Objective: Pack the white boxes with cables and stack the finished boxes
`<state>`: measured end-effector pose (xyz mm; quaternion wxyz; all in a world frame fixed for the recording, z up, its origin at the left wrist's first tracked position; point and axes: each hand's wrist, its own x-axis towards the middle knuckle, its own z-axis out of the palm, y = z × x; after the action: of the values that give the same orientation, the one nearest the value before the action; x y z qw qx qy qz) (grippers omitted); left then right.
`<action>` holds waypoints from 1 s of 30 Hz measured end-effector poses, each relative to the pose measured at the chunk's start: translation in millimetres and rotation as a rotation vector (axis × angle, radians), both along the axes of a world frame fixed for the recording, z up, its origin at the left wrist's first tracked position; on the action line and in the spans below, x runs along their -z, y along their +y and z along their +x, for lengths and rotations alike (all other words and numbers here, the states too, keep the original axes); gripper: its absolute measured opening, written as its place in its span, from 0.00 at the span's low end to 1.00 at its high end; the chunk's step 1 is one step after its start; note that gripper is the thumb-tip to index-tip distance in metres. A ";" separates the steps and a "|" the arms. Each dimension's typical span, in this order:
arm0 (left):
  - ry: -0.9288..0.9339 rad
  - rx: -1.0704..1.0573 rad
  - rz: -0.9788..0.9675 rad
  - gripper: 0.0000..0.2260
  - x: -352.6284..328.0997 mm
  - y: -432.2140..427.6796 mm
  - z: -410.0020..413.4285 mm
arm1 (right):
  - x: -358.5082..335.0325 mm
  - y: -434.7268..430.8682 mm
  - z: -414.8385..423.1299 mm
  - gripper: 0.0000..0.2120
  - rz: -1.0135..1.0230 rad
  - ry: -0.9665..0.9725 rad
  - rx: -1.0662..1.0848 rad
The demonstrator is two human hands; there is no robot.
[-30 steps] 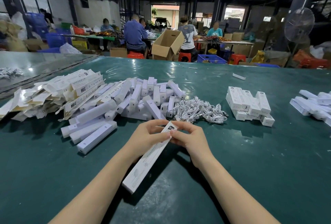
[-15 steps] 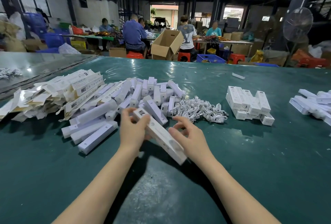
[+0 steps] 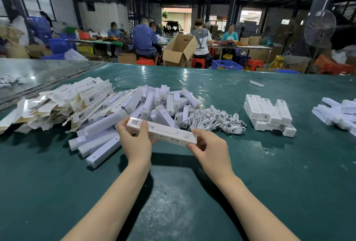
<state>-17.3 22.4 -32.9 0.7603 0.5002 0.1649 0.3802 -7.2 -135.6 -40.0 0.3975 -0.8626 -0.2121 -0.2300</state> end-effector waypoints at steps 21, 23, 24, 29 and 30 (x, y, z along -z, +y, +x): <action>0.224 0.283 0.417 0.05 14.7 -15.7 7.0 | 1.1 -77.5 97.0 0.13 0.992 0.342 0.593; 0.227 0.281 0.409 0.04 14.4 -14.6 7.0 | 1.2 -89.5 103.3 0.12 0.896 0.329 0.650; 0.230 0.281 0.411 0.04 14.6 -14.5 6.9 | 0.7 -94.1 106.0 0.12 0.848 0.326 0.667; 0.249 0.293 0.428 0.04 14.9 -15.1 6.1 | -3.1 -107.2 113.9 0.08 0.822 0.286 0.765; 0.253 0.296 0.427 0.04 14.7 -15.3 5.9 | -3.7 -108.1 113.6 0.08 0.853 0.292 0.779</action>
<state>-11.4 7.1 -47.6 0.6583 0.7111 0.0997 0.2260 106.4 -243.7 -36.2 0.6203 -0.6638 0.2880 -0.3027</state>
